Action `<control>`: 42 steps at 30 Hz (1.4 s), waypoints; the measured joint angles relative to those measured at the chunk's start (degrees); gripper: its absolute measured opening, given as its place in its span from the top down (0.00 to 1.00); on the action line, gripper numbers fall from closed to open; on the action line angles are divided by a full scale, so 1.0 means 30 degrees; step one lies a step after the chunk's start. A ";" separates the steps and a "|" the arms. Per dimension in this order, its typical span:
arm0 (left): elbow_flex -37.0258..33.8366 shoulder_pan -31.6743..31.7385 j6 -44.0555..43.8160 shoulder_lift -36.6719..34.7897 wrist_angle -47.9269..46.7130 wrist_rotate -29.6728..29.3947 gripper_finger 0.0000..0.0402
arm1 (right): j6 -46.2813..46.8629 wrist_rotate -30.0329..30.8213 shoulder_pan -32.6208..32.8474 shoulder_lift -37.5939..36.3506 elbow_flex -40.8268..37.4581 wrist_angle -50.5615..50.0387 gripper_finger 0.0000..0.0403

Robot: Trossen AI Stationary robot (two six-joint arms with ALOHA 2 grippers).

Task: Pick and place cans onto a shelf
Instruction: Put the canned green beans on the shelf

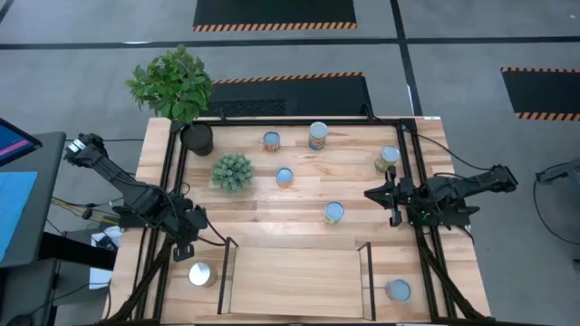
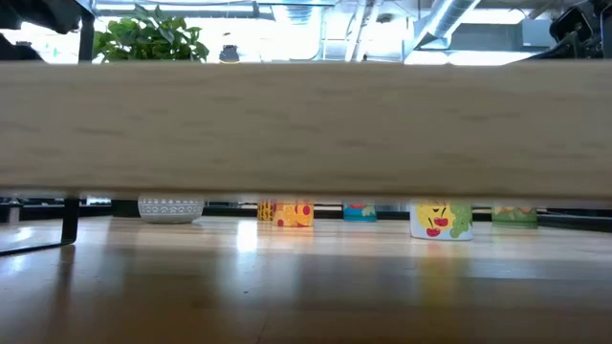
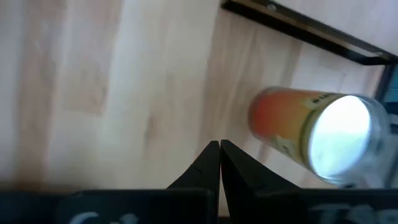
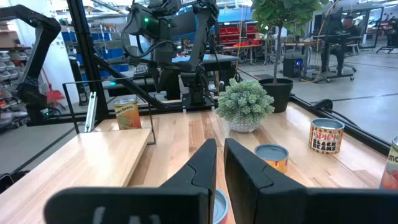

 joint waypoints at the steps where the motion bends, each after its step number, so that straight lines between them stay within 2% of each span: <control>1: 0.0000 0.0007 0.0506 0.0000 0.0155 -0.0039 1.00 | 0.0000 -0.0003 0.0000 0.0000 0.0000 0.0000 0.85; 4: 0.0000 0.0007 0.2656 0.0067 0.0549 -0.0267 1.00 | 0.0000 0.0000 0.0000 0.0000 0.0000 0.0000 0.85; 8: 0.0007 0.0036 0.3655 0.0144 0.0726 -0.1378 1.00 | 0.0000 0.0000 0.0000 0.0000 0.0000 -0.0007 0.85; 11: 0.0007 0.0160 0.2654 0.0299 0.0322 -0.3340 0.99 | 0.0000 0.0000 0.0000 0.0000 0.0000 -0.0025 0.85; 14: 0.0007 0.0160 0.1050 0.0551 -0.0524 -0.3631 0.93 | -0.0103 0.0007 0.0007 -0.0007 0.0000 -0.0066 0.85; 20: 0.0002 0.0168 -0.2174 0.0832 -0.2196 -0.2389 0.73 | -0.0159 0.0007 0.0000 0.0000 0.0007 -0.0277 0.85; 26: 0.0007 0.0168 -0.0263 0.0750 -0.0986 -0.1354 0.57 | 0.0182 0.0000 0.0002 -0.0007 0.0007 -0.0288 0.85; 32: 0.0007 0.0017 0.1114 0.0750 0.0488 -0.0017 0.56 | 0.0960 0.0002 0.0000 -0.0002 0.0000 -0.0291 0.85; 42: 0.0007 -0.1411 0.0596 0.0750 0.1453 0.1112 0.59 | 0.1056 0.0000 0.0002 -0.0007 0.0000 -0.0299 0.85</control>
